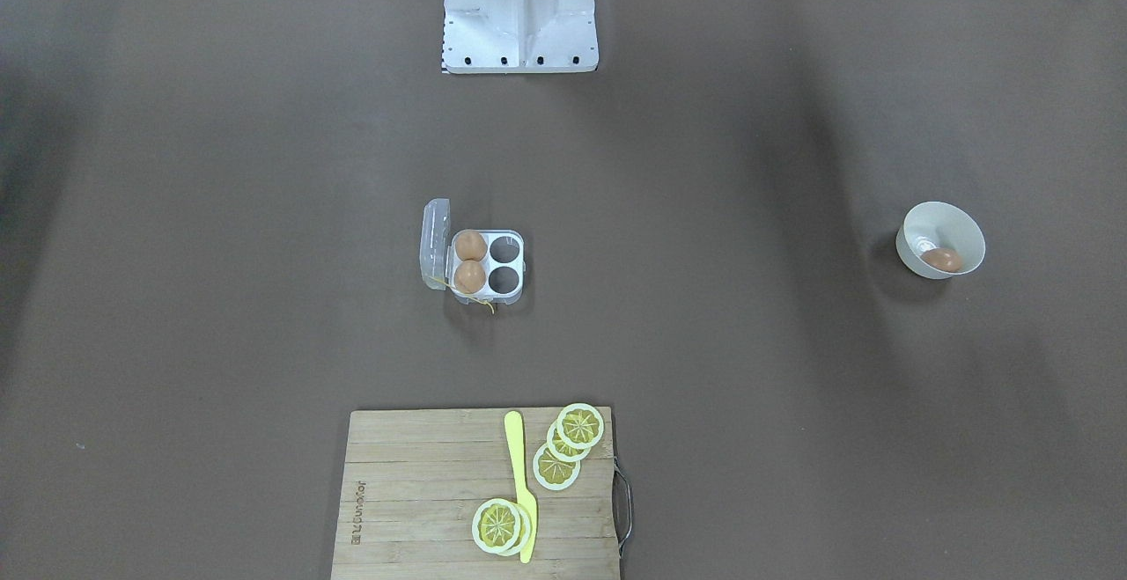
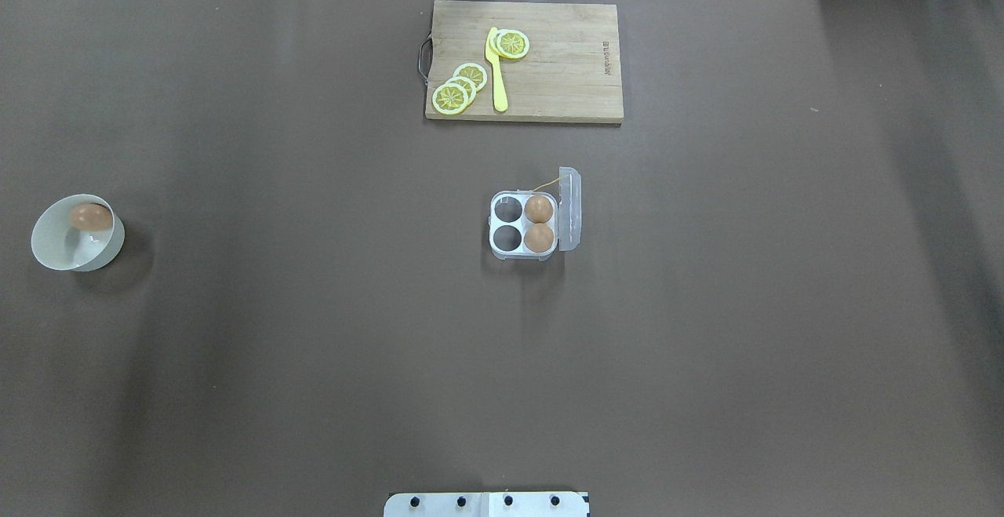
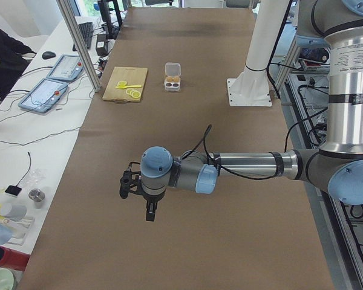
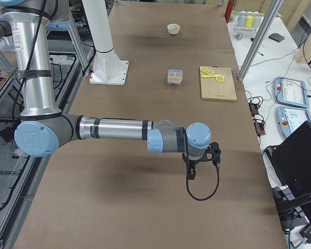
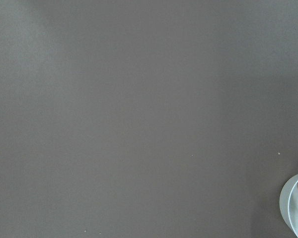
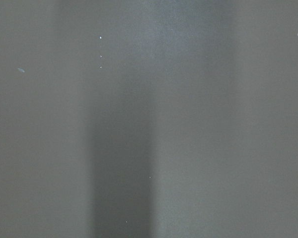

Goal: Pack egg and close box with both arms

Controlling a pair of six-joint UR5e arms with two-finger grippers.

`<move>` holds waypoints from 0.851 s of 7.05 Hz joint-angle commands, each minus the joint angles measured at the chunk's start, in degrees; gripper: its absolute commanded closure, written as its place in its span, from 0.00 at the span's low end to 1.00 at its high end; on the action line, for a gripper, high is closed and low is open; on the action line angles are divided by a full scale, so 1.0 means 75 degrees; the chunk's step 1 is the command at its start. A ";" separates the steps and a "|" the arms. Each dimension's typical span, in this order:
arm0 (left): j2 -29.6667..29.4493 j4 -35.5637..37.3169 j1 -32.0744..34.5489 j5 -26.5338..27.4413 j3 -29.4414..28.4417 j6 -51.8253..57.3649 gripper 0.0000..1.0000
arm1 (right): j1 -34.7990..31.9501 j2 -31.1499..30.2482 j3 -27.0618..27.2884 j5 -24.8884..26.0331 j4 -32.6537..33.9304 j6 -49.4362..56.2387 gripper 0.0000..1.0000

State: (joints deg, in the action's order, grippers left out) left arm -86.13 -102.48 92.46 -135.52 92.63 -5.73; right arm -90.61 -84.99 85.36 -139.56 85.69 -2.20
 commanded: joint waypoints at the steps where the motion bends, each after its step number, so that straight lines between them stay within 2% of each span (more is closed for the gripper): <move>1: 0.0000 0.0000 0.0000 -0.0001 0.0000 -0.0009 0.02 | 0.0000 0.0000 0.0009 0.0010 0.0000 -0.0012 0.00; 4: -0.0058 -0.0012 -0.0023 -0.0072 0.0536 -0.0044 0.02 | 0.0000 0.0012 0.0067 0.0010 0.0000 -0.0023 0.00; 6: -0.0070 -0.0094 -0.0268 -0.0048 0.0539 0.0002 0.02 | 0.0000 0.0035 0.0067 -0.0002 0.0000 -0.0023 0.00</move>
State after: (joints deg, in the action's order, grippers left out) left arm -86.58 -103.02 91.73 -135.96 96.29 -6.03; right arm -90.62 -84.85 85.83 -139.54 85.69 -2.36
